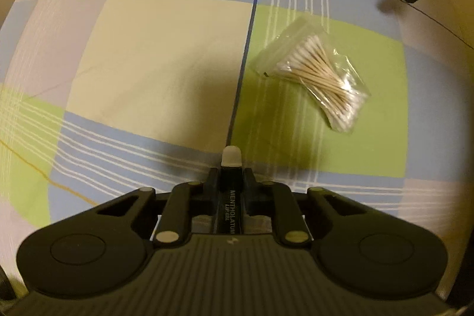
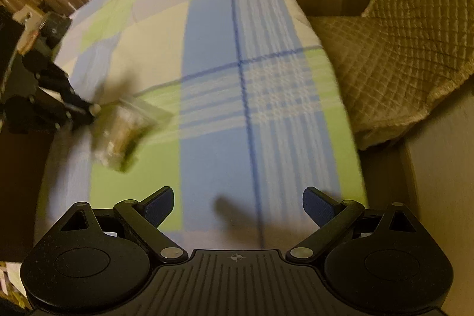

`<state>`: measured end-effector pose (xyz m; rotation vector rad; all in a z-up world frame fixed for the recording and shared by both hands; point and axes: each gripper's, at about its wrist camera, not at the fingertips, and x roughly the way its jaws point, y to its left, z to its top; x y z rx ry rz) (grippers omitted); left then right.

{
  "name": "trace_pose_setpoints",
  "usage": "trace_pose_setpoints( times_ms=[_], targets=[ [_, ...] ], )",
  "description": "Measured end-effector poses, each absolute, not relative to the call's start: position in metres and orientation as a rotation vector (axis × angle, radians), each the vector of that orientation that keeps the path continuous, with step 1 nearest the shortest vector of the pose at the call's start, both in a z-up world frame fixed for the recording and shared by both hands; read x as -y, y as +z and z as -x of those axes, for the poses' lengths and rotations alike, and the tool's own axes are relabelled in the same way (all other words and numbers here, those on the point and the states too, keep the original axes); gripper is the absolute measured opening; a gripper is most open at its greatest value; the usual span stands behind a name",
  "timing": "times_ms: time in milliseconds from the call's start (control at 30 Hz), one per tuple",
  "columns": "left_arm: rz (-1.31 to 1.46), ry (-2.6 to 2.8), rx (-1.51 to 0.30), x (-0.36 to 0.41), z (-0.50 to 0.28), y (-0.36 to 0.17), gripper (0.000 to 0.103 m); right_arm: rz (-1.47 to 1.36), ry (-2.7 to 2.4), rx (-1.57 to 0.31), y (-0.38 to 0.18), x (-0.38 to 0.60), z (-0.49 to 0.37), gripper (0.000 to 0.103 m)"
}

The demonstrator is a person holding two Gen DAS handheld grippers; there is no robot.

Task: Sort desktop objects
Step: 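Grasp the green tube with the left gripper while the right grasps the cotton swab bag, then carry the green tube and cotton swab bag over the box with both grippers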

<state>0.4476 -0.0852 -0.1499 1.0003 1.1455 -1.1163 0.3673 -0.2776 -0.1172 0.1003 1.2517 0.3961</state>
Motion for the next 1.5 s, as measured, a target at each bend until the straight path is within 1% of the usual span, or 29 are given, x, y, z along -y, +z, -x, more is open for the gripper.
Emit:
trace_pose_setpoints(
  times_ms=[100,267,300,333,367,467,633,700,733,767,833,867,933,1067,1233,1500],
  targets=[
    [-0.956,-1.088,-1.148,0.076,-0.443,-0.146,0.013,-0.114,0.427,-1.225,-0.114,0.255,-0.371,0.096],
    [-0.857,-1.074,-1.109,0.058,-0.434,-0.116,0.012,-0.087,0.494,-1.202,-0.113,0.200,-0.377,0.096],
    [-0.844,-1.068,-1.101,0.057,-0.433,-0.110,0.012,-0.071,0.502,-1.199,-0.113,0.188,-0.378,0.092],
    [-0.823,-1.060,-1.096,0.052,-0.431,-0.103,0.012,-0.053,0.515,-1.201,-0.114,0.175,-0.380,0.085],
    [-0.808,-1.055,-1.089,0.050,-0.427,-0.097,0.012,-0.047,0.524,-1.204,-0.116,0.165,-0.381,0.074],
    [-0.777,-1.028,-1.067,0.045,-0.425,-0.084,0.012,-0.040,0.505,-1.246,-0.125,0.142,-0.389,0.074],
    [-0.732,-0.976,-1.055,0.029,-0.400,-0.063,0.012,-0.011,0.438,-1.251,-0.137,0.123,-0.394,0.073],
    [-0.712,-0.960,-1.055,0.022,-0.393,-0.058,0.012,0.003,0.437,-1.259,-0.141,0.120,-0.395,0.048],
    [-0.700,-0.951,-1.055,0.020,-0.390,-0.056,0.012,-0.001,0.440,-1.271,-0.144,0.120,-0.395,0.048],
    [-0.688,-0.945,-1.054,0.017,-0.387,-0.053,0.012,0.019,0.446,-1.260,-0.145,0.119,-0.393,0.045],
    [-0.663,-0.932,-1.051,0.012,-0.380,-0.048,0.012,0.066,0.482,-1.245,-0.145,0.115,-0.390,0.028],
    [-0.649,-0.928,-1.049,0.010,-0.377,-0.046,0.012,0.068,0.507,-1.249,-0.145,0.115,-0.388,0.027],
    [-0.627,-0.918,-1.043,0.005,-0.370,-0.040,0.012,0.106,0.556,-1.244,-0.142,0.116,-0.382,0.021],
    [-0.586,-0.889,-1.033,-0.007,-0.353,-0.025,0.012,0.175,0.649,-1.222,-0.129,0.121,-0.370,0.019],
    [-0.557,-0.830,-1.015,-0.028,-0.329,-0.003,0.013,0.244,0.778,-1.184,-0.098,0.123,-0.357,0.019],
    [-0.524,-0.673,-1.005,-0.075,-0.294,0.024,0.013,0.403,0.965,-1.113,-0.061,0.090,-0.329,0.019]
  ],
)
